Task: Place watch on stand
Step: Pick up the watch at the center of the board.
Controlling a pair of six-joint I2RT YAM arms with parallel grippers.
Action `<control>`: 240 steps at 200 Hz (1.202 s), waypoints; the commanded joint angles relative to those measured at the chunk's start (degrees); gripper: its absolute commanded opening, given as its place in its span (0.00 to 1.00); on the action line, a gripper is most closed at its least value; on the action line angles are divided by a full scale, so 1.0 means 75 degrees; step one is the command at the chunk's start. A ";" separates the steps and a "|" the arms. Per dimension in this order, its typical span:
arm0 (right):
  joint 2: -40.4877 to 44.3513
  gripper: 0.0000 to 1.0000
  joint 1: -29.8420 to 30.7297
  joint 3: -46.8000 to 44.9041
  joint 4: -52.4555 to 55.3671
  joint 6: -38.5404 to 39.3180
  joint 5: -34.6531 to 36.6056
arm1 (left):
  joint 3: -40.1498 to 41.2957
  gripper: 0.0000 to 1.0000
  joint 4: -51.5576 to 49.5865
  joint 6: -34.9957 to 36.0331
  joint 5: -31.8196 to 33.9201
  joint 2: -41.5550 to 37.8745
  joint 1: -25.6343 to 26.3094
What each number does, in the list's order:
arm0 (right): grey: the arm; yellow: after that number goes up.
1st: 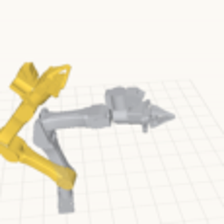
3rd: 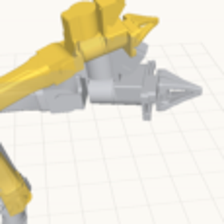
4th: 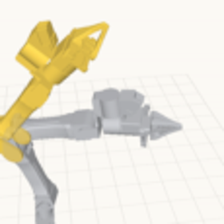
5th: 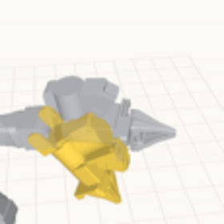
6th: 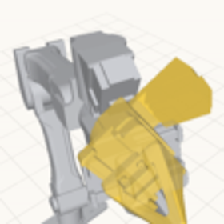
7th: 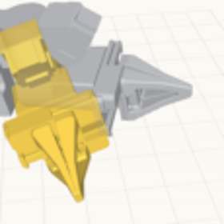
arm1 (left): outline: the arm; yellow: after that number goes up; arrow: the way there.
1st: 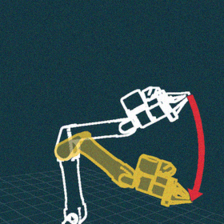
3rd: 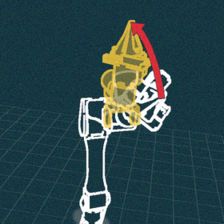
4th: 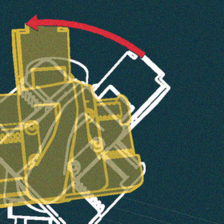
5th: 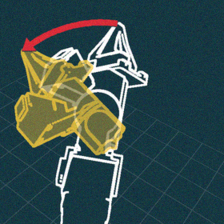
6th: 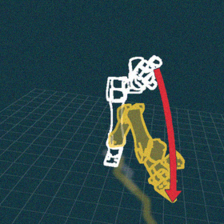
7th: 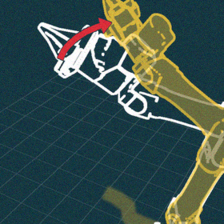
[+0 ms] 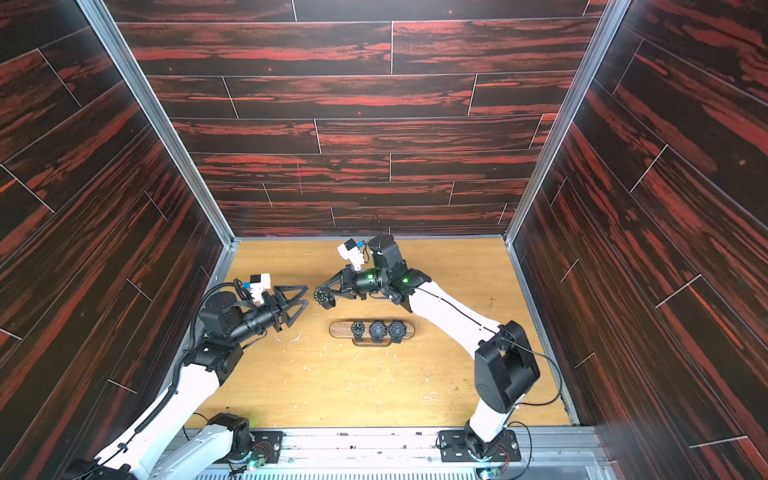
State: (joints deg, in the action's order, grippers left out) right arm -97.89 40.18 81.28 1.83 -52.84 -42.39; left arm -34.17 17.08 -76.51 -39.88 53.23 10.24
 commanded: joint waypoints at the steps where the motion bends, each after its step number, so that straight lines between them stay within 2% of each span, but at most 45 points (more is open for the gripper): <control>1: -0.0199 0.00 0.0063 0.0362 -0.0315 -0.0254 -0.0356 | 0.0080 0.66 0.1066 -0.0370 -0.0281 -0.0031 -0.0022; 40: -0.0329 0.00 0.0081 0.0547 -0.0477 -0.0480 -0.0485 | 0.0228 0.55 0.0958 -0.0279 -0.0414 -0.0099 -0.0023; 77: -0.0428 0.00 0.0144 0.0614 -0.0537 -0.0629 -0.0547 | 0.0489 0.51 0.0898 -0.0242 -0.0343 -0.0216 -0.0021; 145: -0.0630 0.00 0.0205 0.0775 -0.0569 -0.0741 -0.0628 | 0.0318 0.37 0.1158 -0.0358 -0.0390 -0.0146 -0.0018; 167: -0.0657 0.00 0.0214 0.0800 -0.0636 -0.0800 -0.0670 | 0.0332 0.29 0.1217 -0.0362 -0.0407 -0.0092 -0.0020; 240: -0.0845 0.00 0.0342 0.0898 -0.0486 -0.0763 -0.0670 | 0.0220 0.27 0.1414 -0.0415 -0.0438 0.0155 -0.0026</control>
State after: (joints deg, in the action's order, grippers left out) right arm -102.45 41.65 85.62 -1.43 -58.96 -46.39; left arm -30.98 26.13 -79.99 -42.04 53.74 10.22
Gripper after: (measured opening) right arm 0.099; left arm 0.272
